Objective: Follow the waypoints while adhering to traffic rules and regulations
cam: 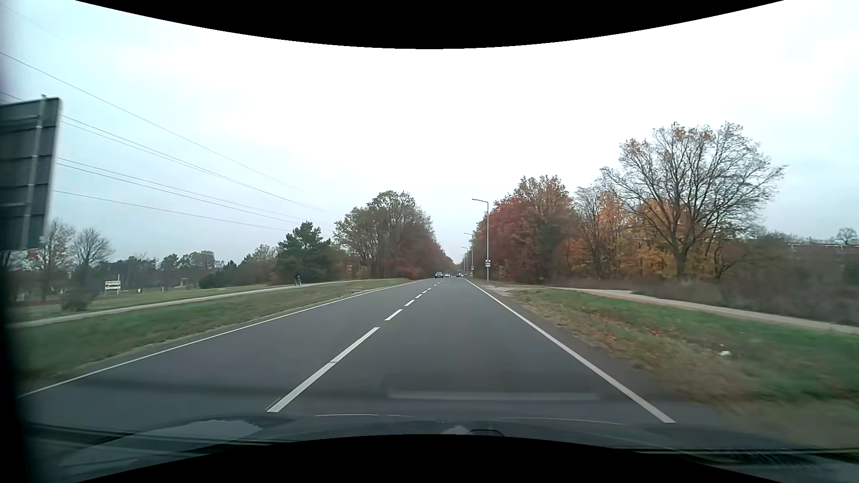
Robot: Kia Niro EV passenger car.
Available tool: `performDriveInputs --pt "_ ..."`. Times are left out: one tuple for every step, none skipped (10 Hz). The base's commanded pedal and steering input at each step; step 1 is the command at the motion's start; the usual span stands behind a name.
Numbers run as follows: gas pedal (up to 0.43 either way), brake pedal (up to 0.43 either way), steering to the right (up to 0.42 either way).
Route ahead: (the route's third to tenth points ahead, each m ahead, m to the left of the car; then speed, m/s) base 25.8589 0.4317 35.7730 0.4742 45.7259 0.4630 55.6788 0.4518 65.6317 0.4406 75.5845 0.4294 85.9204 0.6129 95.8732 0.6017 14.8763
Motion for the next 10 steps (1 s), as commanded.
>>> performDriveInputs --pt "0.177 0.0 0.001" --pt "0.177 0.0 0.001" --pt "0.177 0.0 0.001" --pt "0.177 0.0 0.001" --pt "0.177 0.0 0.001" --pt "0.177 0.0 0.001" --pt "0.177 0.0 0.001" --pt "0.177 0.0 0.001" --pt "0.177 0.0 0.001" --pt "0.177 0.0 0.001"
